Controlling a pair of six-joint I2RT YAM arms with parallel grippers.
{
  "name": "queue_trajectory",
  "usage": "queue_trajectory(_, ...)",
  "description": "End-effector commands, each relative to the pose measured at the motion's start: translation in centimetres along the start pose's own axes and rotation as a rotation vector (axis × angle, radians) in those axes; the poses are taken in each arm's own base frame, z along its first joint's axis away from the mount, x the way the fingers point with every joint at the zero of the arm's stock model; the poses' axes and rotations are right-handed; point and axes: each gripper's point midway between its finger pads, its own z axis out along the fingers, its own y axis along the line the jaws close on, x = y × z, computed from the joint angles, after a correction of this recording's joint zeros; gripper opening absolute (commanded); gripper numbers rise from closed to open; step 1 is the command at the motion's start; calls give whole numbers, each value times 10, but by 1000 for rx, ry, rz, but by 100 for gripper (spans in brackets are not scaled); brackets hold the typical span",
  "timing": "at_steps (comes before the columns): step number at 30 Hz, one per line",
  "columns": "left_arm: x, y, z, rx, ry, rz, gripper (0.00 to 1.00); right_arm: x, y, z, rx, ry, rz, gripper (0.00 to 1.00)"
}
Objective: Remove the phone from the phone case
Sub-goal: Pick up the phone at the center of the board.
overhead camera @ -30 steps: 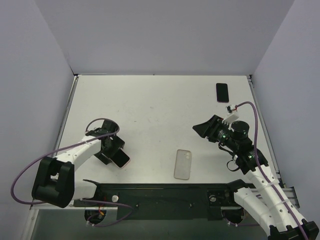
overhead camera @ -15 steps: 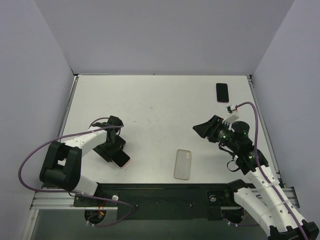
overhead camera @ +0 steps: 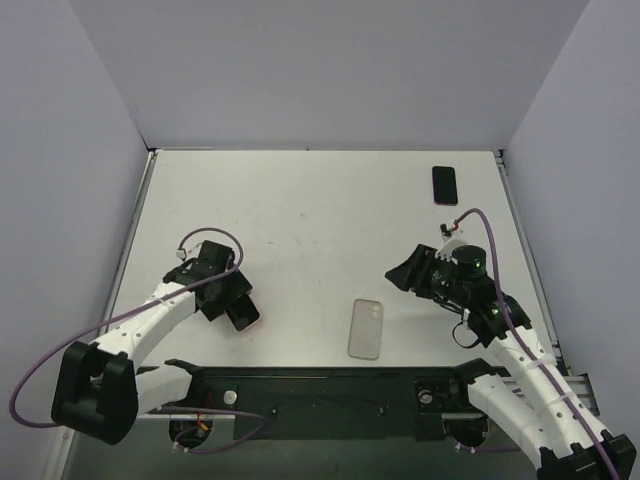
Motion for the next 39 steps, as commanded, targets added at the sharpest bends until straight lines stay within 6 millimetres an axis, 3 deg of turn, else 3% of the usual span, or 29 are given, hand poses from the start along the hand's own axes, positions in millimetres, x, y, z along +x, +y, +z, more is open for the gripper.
queue_trajectory(1, -32, -73, -55, 374, -96, 88, 0, 31, -4, 13, -3, 100, 3, 47)
queue_trajectory(4, -31, -97, -82, 508, -71, 91, 0, 29, 28, 25, -124, 66, -16, 47)
queue_trajectory(11, -13, -151, -121, 755, 1, 67, 0, 64, 122, 43, -322, 115, -184, 47)
queue_trajectory(13, -1, -164, -127, 799, 18, 77, 0, 69, 147, 49, -375, 99, -184, 45)
queue_trajectory(16, 27, -171, -120, 820, 74, 67, 0, 82, 160, 59, -397, 102, -170, 43)
queue_trajectory(20, 52, -182, -127, 860, 111, 105, 0, 91, 145, 68, -303, 107, -187, 41)
queue_trajectory(24, 62, -182, -127, 842, 100, 119, 0, 96, 130, 75, -241, 109, -199, 40)
queue_trajectory(30, 83, -191, -131, 840, 148, 130, 0, 102, 127, 86, -213, 117, -169, 34)
queue_trajectory(32, 86, -195, -134, 852, 153, 133, 0, 101, 121, 90, -181, 96, -159, 28)
queue_trajectory(35, 85, -195, -139, 862, 140, 130, 0, 99, 115, 91, -153, 82, -155, 0)
queue_trajectory(36, 82, -197, -143, 875, 130, 129, 6, 97, 113, 91, -142, 72, -157, 0)
queue_trajectory(37, 80, -196, -150, 906, 116, 135, 37, 97, 111, 91, -140, 72, -159, 0)
queue_trajectory(38, 78, -202, -159, 969, 94, 145, 53, 94, 116, 90, -161, 58, -156, 0)
queue_trajectory(39, 75, -199, -167, 1020, 72, 145, 79, 97, 113, 90, -165, 62, -152, 0)
